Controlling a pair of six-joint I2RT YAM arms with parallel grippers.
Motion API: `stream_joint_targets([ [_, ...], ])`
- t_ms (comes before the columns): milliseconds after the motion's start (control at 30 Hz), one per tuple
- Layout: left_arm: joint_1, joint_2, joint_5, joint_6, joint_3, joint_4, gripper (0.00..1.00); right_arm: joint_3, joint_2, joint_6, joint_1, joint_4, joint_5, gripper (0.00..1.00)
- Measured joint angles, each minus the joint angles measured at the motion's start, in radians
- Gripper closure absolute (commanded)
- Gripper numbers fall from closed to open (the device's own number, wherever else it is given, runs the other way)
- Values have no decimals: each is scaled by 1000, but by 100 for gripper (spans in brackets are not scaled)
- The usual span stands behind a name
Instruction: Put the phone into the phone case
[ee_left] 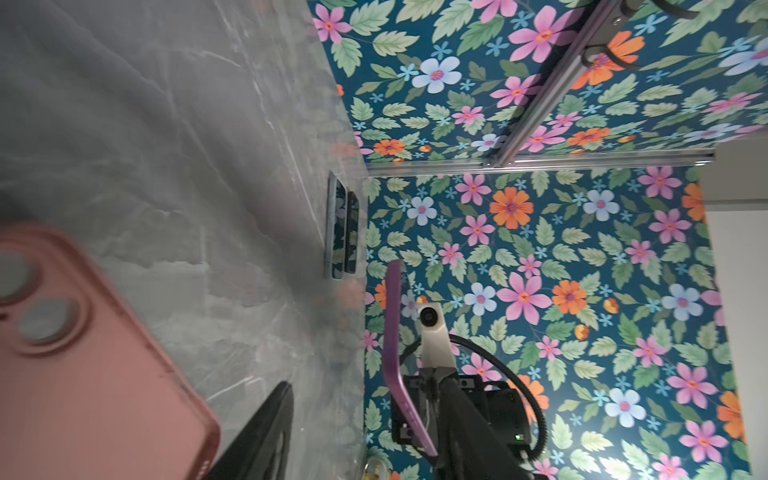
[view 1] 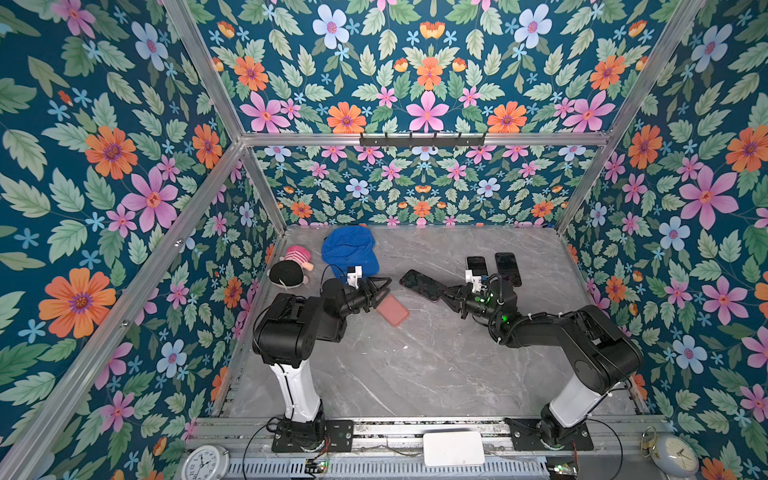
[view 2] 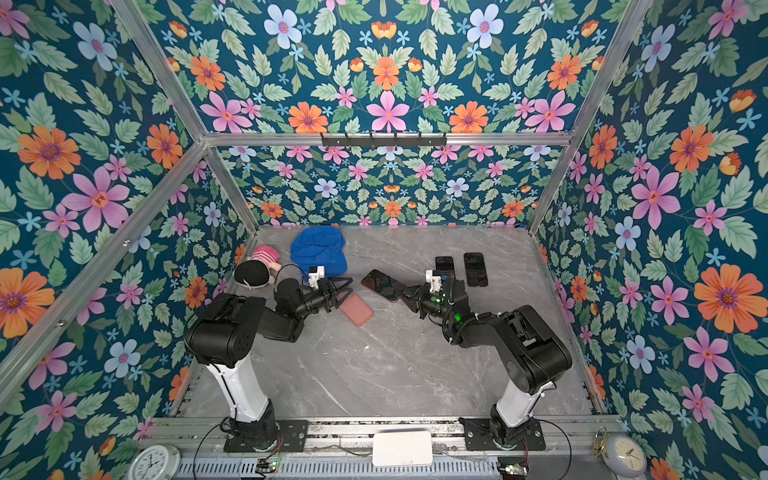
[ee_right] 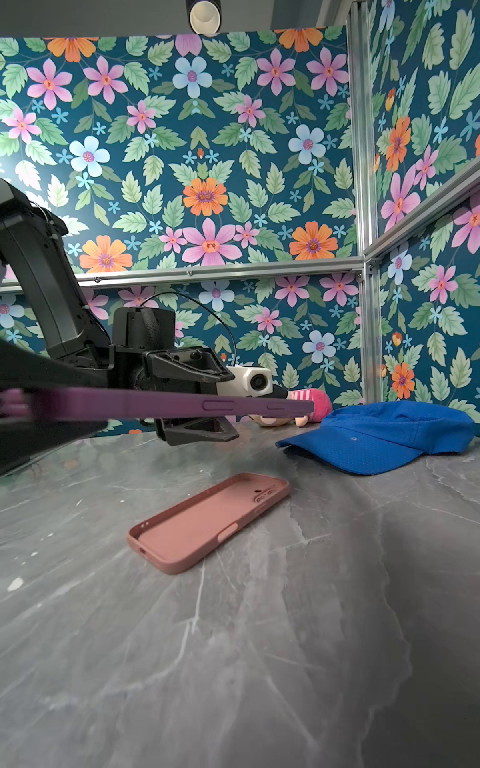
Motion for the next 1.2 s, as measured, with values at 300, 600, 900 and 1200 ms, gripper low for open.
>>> stream_joint_targets([
  [300,19,-61,-114,459,235,-706,30,31,-8,-63,-4,-124,-40,100],
  [600,19,0,-217,677,365,-1021,23,53,3,-109,11,-187,-79,100],
  [900,16,-14,-253,729,404,-1105,22,65,4,-138,22,-235,-88,100],
  [1200,23,-16,-281,754,427,-1149,22,93,26,-159,36,-251,-98,100],
])
